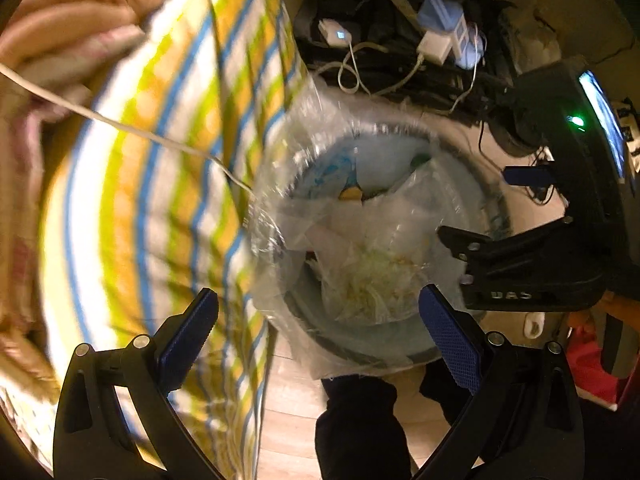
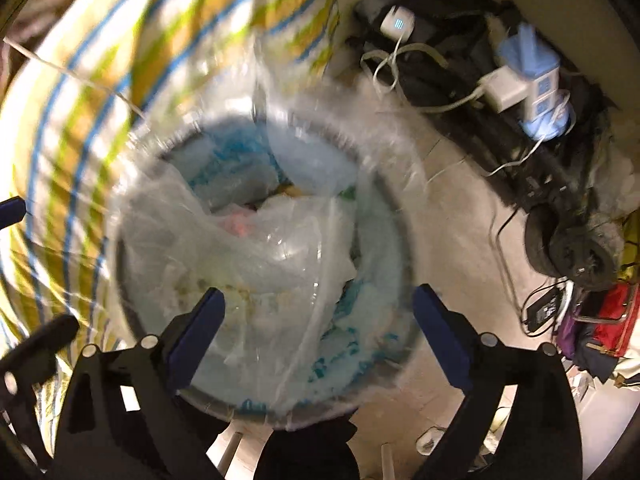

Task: Collect trash
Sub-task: 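Open the right tool to drop the bag into the wastebasket, then move the right tool back up to the pink cartoon snack bag on the desk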

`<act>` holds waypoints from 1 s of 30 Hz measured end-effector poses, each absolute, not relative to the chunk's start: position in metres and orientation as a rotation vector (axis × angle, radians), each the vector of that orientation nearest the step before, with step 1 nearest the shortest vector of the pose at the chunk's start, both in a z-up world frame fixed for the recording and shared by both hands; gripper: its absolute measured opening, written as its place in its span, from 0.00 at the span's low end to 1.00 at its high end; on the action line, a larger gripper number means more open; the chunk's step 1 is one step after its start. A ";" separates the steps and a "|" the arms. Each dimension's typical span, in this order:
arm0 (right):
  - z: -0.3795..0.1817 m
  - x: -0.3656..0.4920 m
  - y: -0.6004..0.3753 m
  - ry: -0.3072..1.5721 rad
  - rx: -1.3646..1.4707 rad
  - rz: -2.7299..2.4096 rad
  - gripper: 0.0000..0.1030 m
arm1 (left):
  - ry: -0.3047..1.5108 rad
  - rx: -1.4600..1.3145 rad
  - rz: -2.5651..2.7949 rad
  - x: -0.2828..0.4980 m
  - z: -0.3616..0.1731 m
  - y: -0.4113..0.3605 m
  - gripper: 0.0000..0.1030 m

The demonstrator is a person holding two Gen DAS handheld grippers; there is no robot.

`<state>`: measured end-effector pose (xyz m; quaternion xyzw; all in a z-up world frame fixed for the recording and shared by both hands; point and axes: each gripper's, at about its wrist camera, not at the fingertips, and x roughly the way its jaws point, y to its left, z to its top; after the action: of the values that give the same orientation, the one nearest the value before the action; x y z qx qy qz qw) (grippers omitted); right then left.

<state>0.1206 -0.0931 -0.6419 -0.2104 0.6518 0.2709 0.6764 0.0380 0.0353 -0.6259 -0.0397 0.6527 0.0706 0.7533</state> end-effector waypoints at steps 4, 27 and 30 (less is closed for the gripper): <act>-0.574 0.128 -0.106 1.356 -0.454 0.572 0.93 | 1.363 -0.098 0.165 0.044 -0.569 0.039 0.94; -0.253 0.129 -0.190 1.015 -0.160 0.281 0.93 | 1.018 0.154 -0.095 0.086 -0.291 -0.033 0.94; -0.231 0.125 -0.199 0.997 -0.150 0.233 0.93 | 1.003 0.172 -0.086 0.092 -0.266 -0.046 0.94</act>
<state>0.1249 -0.1995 -0.2306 -0.0715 0.4765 0.1112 0.8692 0.0922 -0.0456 -0.2663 0.0822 0.4801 -0.0410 0.8724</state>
